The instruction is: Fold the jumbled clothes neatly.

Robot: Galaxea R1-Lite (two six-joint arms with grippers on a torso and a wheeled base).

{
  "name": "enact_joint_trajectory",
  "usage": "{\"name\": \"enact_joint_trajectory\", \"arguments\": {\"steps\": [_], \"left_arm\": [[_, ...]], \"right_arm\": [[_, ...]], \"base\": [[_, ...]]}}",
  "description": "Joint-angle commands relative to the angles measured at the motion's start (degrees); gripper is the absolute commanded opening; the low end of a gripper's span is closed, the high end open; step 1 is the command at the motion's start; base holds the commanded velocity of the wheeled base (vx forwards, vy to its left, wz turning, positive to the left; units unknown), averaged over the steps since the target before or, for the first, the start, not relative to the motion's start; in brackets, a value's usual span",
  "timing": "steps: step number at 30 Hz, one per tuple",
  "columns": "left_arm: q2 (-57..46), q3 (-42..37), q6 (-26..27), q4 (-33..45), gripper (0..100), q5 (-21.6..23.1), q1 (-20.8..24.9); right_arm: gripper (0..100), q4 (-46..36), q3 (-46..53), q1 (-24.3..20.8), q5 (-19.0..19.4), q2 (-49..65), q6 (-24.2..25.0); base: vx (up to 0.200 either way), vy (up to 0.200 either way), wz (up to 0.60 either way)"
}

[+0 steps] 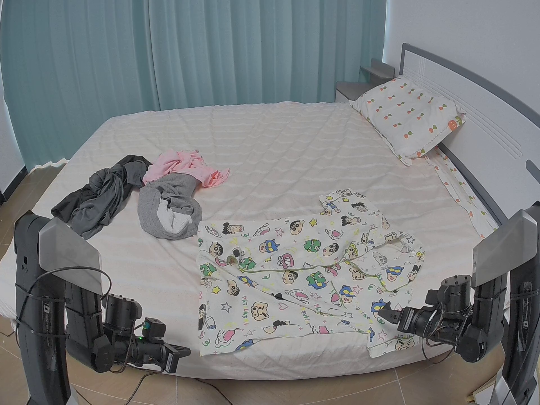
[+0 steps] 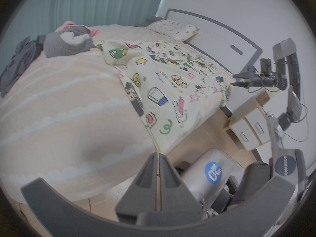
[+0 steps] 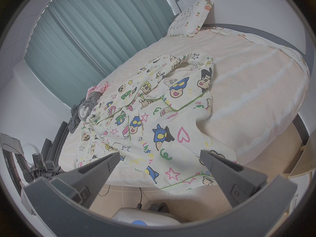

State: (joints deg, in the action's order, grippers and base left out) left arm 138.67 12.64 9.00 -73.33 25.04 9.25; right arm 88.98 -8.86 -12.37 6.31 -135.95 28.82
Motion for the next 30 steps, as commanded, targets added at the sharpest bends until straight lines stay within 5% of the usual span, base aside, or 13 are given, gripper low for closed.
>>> {"name": "enact_joint_trajectory", "arguments": {"steps": [1,18,25,29,30], "left_arm": [[1.3,2.7,-0.9,-0.9,100,-1.1,3.5],[2.7,11.7,0.5,2.6,100,-3.9,7.4],[1.8,14.8,0.7,11.0,100,-4.0,8.7],[1.6,15.2,0.7,12.2,100,-7.7,9.3],[1.5,15.5,0.8,12.9,0,-8.4,9.5]], "right_arm": [[100,0.7,0.0,0.0,0.0,-0.1,0.0],[100,0.7,-0.1,0.0,0.0,0.0,0.0],[100,0.8,0.0,0.0,-0.1,0.2,0.0],[100,0.8,-0.1,0.0,-0.1,0.3,0.0],[100,0.8,0.0,0.0,-0.1,0.3,0.0]], "base": [[0.000,0.000,0.00],[0.000,0.000,0.00],[0.000,0.000,0.00],[0.000,0.000,0.00],[0.000,0.000,0.00]]}}
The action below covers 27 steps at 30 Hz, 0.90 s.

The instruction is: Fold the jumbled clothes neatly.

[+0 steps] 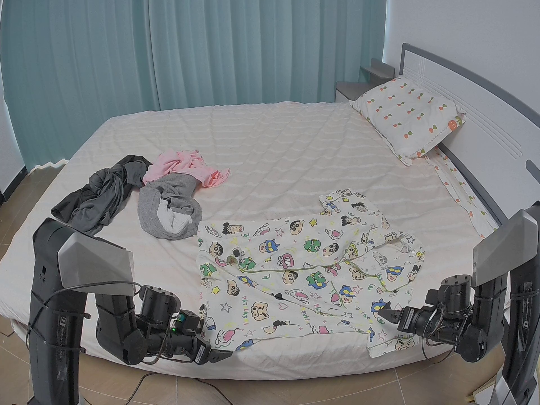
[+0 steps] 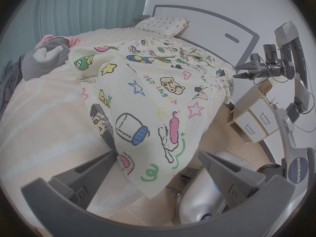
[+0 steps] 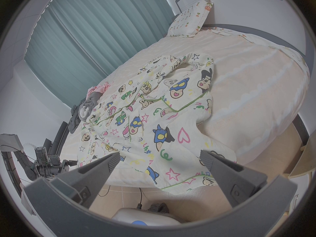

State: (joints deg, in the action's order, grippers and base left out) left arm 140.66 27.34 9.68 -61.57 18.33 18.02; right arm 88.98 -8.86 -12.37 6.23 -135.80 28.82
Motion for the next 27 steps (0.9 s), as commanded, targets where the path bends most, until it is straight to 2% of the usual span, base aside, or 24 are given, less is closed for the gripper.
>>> {"name": "enact_joint_trajectory", "arguments": {"steps": [1,7,14,23,27], "left_arm": [[-0.6,1.2,0.1,2.0,0,-2.4,0.8],[-1.5,3.1,0.1,7.6,0,-6.5,1.2],[-1.5,3.0,-0.1,7.5,0,-7.9,1.3],[-5.6,-1.6,-0.6,7.2,0,-6.9,0.2],[-7.8,-4.1,-1.1,7.2,0,-3.0,-1.1]], "right_arm": [[100,0.8,0.0,0.0,0.0,0.2,0.0],[100,0.8,0.1,0.0,0.0,0.3,0.0],[100,0.8,0.1,0.0,0.0,0.3,0.0],[100,0.7,0.2,0.6,0.2,-0.3,-0.1],[100,0.7,0.3,2.3,0.5,-0.3,-1.5]], "base": [[0.000,0.000,0.00],[0.000,0.000,0.00],[0.000,0.000,0.00],[0.000,0.000,0.00],[0.000,0.000,0.00]]}}
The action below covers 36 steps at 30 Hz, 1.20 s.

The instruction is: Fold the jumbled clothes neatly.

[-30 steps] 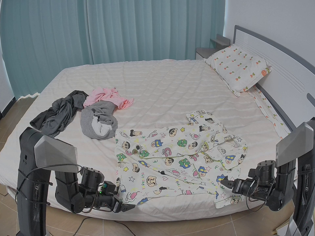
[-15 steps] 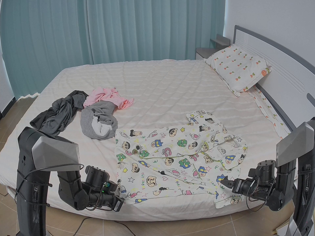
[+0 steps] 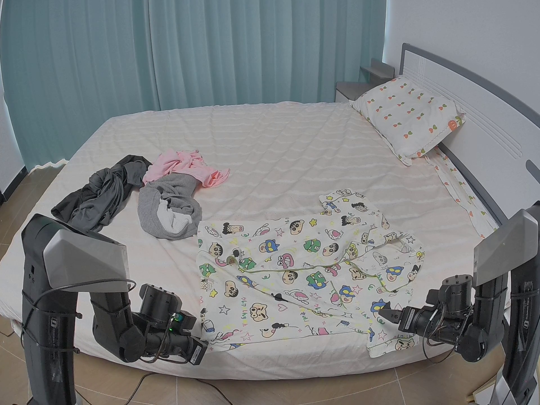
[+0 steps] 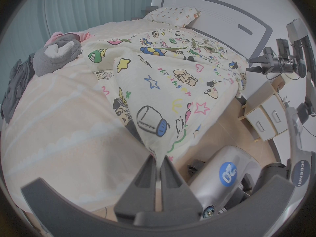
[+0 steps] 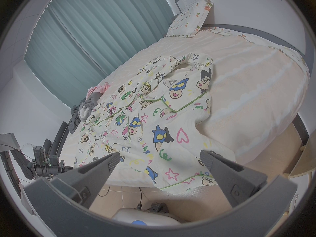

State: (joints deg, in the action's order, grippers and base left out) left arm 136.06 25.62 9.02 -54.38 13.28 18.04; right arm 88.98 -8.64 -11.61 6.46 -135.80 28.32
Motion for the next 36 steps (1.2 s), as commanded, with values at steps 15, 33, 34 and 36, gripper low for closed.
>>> {"name": "enact_joint_trajectory", "arguments": {"steps": [15,33,34,36], "left_arm": [[-5.2,-5.8,-17.7,-7.8,0,5.1,-1.2],[-1.2,-9.1,-26.5,-22.1,0,5.0,1.3],[-1.1,-9.2,-26.5,-22.5,0,5.0,1.3],[-1.1,-9.2,-26.5,-22.6,0,5.0,1.3]], "right_arm": [[100,0.7,1.2,8.4,4.2,-5.8,-11.4],[100,-3.2,-7.5,9.8,9.8,-10.0,-21.9],[100,-3.7,-8.2,9.6,9.8,-10.1,-22.8],[100,-4.3,-8.4,9.5,9.8,-10.1,-23.2]], "base": [[0.000,0.000,0.00],[0.000,0.000,0.00],[0.000,0.000,0.00],[0.000,0.000,0.00]]}}
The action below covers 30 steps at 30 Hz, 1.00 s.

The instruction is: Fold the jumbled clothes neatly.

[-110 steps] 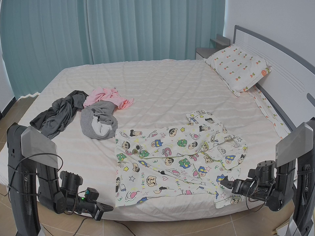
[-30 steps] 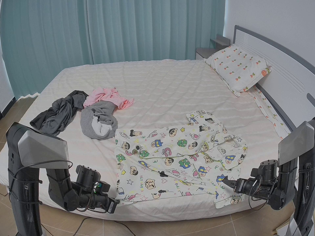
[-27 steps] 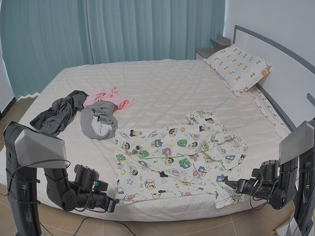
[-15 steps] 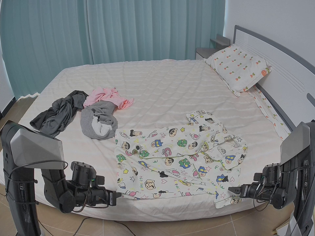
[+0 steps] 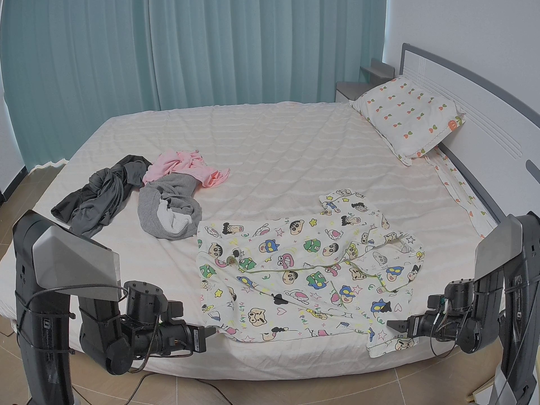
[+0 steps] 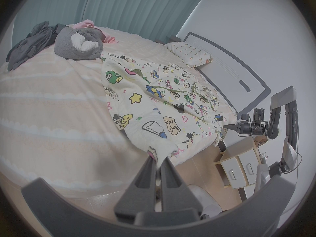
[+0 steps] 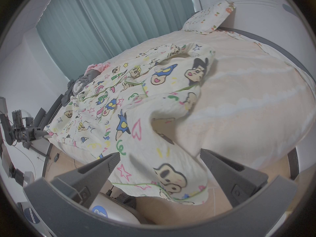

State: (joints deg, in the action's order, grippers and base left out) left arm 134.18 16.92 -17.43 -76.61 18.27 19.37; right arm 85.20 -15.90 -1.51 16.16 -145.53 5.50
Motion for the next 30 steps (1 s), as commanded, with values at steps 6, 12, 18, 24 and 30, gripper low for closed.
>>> {"name": "enact_joint_trajectory", "arguments": {"steps": [6,12,18,24,30], "left_arm": [[0.9,-2.2,-0.1,-1.9,0,-0.2,-0.1],[0.8,-5.2,0.0,-4.5,0,-0.5,-0.1],[0.6,-8.7,0.5,-4.5,0,-0.5,-0.5],[0.7,-10.3,2.8,-4.5,0,-0.7,-3.4],[0.6,-13.5,5.5,-4.6,0,-0.6,-4.9]], "right_arm": [[0,-3.7,-1.0,0.1,0.3,0.3,-2.3],[0,-3.4,2.6,3.5,9.9,3.6,-2.9],[0,-2.6,3.2,6.1,13.5,3.3,-3.7],[0,-3.7,3.4,6.9,14.1,2.9,-4.4],[0,-2.9,6.1,7.7,17.6,3.1,-6.6]], "base": [[0.000,0.000,0.00],[0.000,0.000,0.00],[0.000,0.000,0.00],[0.000,0.000,0.00],[0.000,0.000,0.00]]}}
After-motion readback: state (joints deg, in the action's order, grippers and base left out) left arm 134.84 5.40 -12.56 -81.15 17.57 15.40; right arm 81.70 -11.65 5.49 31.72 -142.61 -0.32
